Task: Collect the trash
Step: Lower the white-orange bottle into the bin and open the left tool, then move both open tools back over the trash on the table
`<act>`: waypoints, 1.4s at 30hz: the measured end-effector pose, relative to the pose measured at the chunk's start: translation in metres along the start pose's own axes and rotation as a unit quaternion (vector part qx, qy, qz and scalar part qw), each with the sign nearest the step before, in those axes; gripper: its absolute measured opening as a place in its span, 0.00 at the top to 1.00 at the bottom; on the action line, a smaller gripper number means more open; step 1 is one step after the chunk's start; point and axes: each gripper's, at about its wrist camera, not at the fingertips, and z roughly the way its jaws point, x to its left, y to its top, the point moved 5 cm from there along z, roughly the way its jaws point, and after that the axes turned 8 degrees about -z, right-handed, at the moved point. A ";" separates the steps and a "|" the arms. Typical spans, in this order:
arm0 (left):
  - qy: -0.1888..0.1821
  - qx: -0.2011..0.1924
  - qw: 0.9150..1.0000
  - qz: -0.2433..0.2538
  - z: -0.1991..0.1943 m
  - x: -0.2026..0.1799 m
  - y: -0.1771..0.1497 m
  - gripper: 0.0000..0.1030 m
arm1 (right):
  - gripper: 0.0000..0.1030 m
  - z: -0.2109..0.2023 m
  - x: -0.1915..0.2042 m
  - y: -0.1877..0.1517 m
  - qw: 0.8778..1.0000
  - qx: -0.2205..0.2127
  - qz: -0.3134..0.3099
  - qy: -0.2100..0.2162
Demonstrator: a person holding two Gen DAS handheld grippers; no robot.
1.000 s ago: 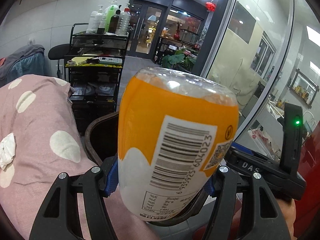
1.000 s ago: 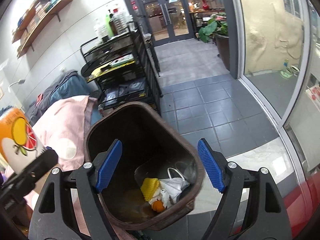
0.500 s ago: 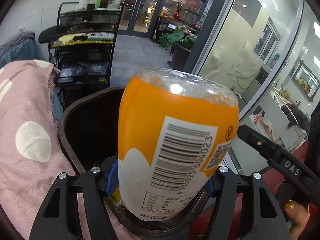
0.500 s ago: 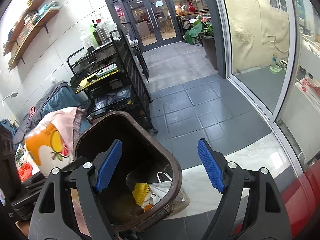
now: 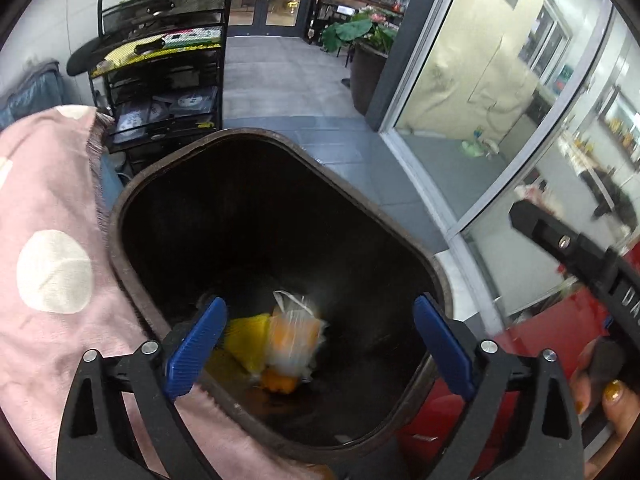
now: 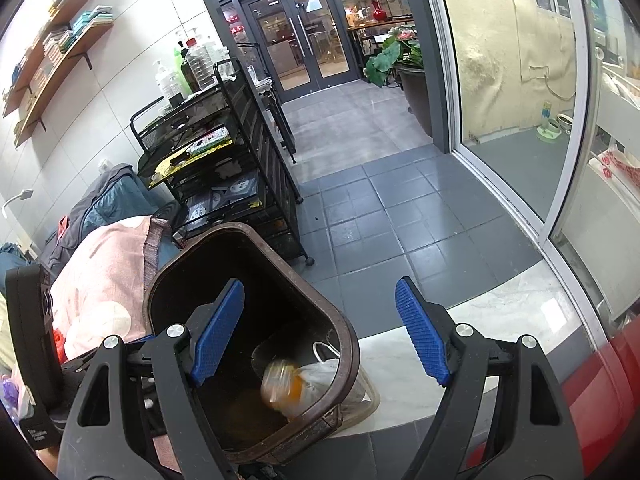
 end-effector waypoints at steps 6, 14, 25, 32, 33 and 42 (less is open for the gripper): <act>-0.005 -0.022 1.000 -0.007 -0.019 0.008 -0.004 0.07 | 0.24 0.001 0.005 0.001 1.000 0.000 0.001 0.006; -0.007 -0.092 0.996 -0.012 -0.070 0.022 -0.012 0.06 | 0.23 0.000 0.028 0.000 0.999 -0.003 -0.008 0.036; 0.027 -0.191 0.981 -0.015 -0.139 0.057 -0.026 0.06 | 0.17 -0.003 0.098 -0.005 0.994 -0.008 -0.058 0.096; 0.060 -0.226 0.971 -0.043 -0.167 0.092 -0.039 0.06 | 0.17 0.000 0.160 -0.018 0.984 0.008 -0.107 0.142; 0.066 -0.230 0.970 -0.049 -0.172 0.099 -0.041 0.06 | 0.17 0.001 0.169 -0.021 0.982 0.011 -0.114 0.149; 0.112 -0.250 0.956 -0.100 -0.206 0.164 -0.078 0.06 | 0.17 0.002 0.263 -0.046 0.954 0.041 -0.195 0.225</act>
